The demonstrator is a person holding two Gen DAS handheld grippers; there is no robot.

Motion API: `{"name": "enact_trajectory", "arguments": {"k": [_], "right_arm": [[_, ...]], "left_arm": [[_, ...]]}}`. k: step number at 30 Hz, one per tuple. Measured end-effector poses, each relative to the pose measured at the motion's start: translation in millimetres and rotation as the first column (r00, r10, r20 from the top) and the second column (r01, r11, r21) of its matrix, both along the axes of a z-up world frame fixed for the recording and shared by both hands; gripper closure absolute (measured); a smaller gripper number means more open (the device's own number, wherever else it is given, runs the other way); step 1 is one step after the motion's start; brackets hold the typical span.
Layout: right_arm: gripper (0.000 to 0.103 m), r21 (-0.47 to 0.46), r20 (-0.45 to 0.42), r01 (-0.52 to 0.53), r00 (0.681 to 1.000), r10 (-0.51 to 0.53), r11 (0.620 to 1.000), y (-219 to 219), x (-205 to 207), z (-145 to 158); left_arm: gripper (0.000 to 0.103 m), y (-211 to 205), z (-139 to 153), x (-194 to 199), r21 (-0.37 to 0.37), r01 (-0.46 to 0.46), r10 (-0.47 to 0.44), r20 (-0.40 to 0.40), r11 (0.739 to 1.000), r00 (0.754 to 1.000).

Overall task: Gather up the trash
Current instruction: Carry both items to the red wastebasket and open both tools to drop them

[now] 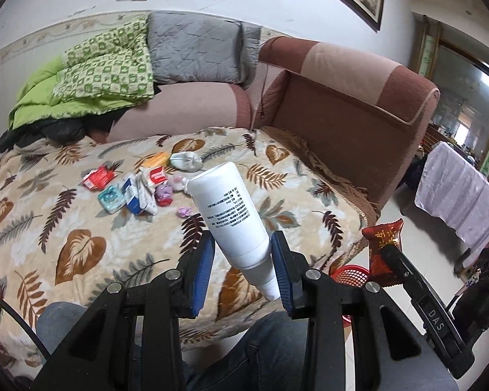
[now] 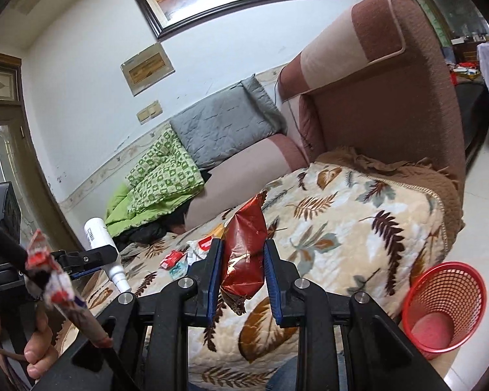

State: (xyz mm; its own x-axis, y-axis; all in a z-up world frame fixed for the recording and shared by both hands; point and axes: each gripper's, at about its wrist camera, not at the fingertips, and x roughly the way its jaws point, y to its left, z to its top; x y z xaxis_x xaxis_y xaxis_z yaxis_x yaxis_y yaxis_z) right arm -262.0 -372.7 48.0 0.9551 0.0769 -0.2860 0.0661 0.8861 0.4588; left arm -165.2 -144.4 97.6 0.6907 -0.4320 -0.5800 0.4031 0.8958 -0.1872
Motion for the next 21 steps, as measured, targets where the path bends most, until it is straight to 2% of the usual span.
{"name": "enact_trajectory", "arguments": {"k": [12,15,21], "right_arm": [[0.076,-0.020,-0.020,0.102,0.995,-0.102,0.995,-32,-18,0],[0.076,-0.036,-0.029,0.156,0.987,-0.157,0.987,-47,-27,-1],[0.076,0.017,-0.061,0.267,0.962,-0.265,0.964,-89,-47,-18]], "left_arm": [[0.069,-40,-3,1,0.022,0.089,-0.089,0.001,0.996,0.996],[0.069,-58,-7,3,0.022,0.140,-0.140,-0.015,0.990,0.990],[0.069,-104,-14,0,0.021,0.267,-0.266,-0.042,0.963,0.963]]}}
